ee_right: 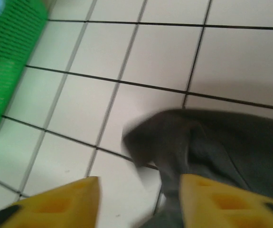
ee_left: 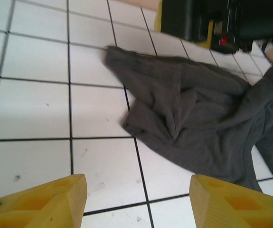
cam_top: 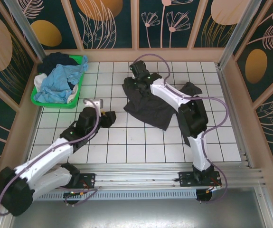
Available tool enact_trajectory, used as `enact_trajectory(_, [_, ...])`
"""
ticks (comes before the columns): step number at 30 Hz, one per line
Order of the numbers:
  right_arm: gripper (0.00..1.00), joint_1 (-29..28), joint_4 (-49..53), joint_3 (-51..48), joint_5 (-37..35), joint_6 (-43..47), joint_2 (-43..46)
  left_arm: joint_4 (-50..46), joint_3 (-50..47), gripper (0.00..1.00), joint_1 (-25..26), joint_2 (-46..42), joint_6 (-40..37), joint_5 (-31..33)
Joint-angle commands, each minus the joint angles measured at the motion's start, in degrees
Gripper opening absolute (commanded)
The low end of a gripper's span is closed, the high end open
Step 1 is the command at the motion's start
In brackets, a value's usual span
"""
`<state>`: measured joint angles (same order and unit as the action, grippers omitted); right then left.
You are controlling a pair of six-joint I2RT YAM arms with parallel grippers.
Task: Fold and stack the t-shirts
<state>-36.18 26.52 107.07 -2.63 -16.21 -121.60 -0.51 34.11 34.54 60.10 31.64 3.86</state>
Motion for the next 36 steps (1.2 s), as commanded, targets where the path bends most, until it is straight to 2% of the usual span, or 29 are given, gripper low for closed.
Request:
enact_trajectory(1, [0.6,1.78,2.95,-9.71,-6.38,0.14,12.76,5.23,5.77,0.59,4.51,9.42,-0.27,-4.43])
enact_trajectory(2, [0.61,2.77,0.18,-16.04,-7.09,-1.15,17.84,5.37,8.49,0.6,7.2,13.32,-1.27,-2.99])
enact_trajectory(4, [0.62,4.54,-3.87,-31.02,-7.41,-4.91,28.38,7.06,12.69,0.61,10.69,20.3,-3.43,-4.82])
enact_trajectory(7, [0.61,12.13,-8.13,-52.66,-6.97,-12.76,42.88,7.32,20.01,0.63,14.11,31.39,-7.28,-5.77])
enact_trajectory(9, [0.61,15.36,-9.18,-63.55,-6.93,-16.93,49.8,6.01,25.85,0.65,15.89,37.61,-9.94,-5.8])
enact_trajectory(12, [0.62,18.69,-8.73,-74.56,-8.58,-22.68,56.84,4.4,34.44,0.68,18.15,47.84,-12.57,-7.21])
enact_trajectory(14, [0.66,20.85,-9.29,-79.01,-8.6,-24.3,59.66,2.99,38.94,0.88,19.49,52.56,-13.94,-7.55])
enact_trajectory(15, [0.68,22.06,-9.36,-80.27,-8.56,-24.86,60.41,2.59,40.78,0.92,20.22,54.67,-14.48,-8.0])
enact_trajectory(17, [0.69,23.56,-10.49,-81.73,-8.55,-24.9,60.81,3.0,42.72,0.91,21.19,57.87,-14.83,-9.09])
enact_trajectory(21, [0.69,25.76,-12.92,-82.39,-7.63,-24.0,57.87,0.23,46.16,0.8,21.62,64.36,-14.85,-6.6])
enact_trajectory(23, [0.69,26.29,-13.47,-82.24,-7.31,-23.65,56.21,-1.12,46.28,0.65,21.53,65.67,-14.72,-3.92])
enact_trajectory(25, [0.69,26.75,-13.79,-82.34,-6.48,-23.37,55.53,-1.68,44.78,0.42,21.54,64.95,-14.71,-1.72])
enact_trajectory(27, [0.69,27.1,-14.86,-82.93,-5.74,-23.04,55.64,-1.56,41.84,0.23,21.44,62.53,-14.5,1.19])
enact_trajectory(30, [0.65,27.57,-16.71,-83.38,-3.96,-22.69,55.42,-0.43,36.09,0.0,19.8,56.79,-13.27,4.06])
enact_trajectory(36, [0.48,27.5,-17.41,-82.47,-1.61,-20.87,53.49,3.23,22.17,0.0,10.28,40.41,-8.35,2.43])
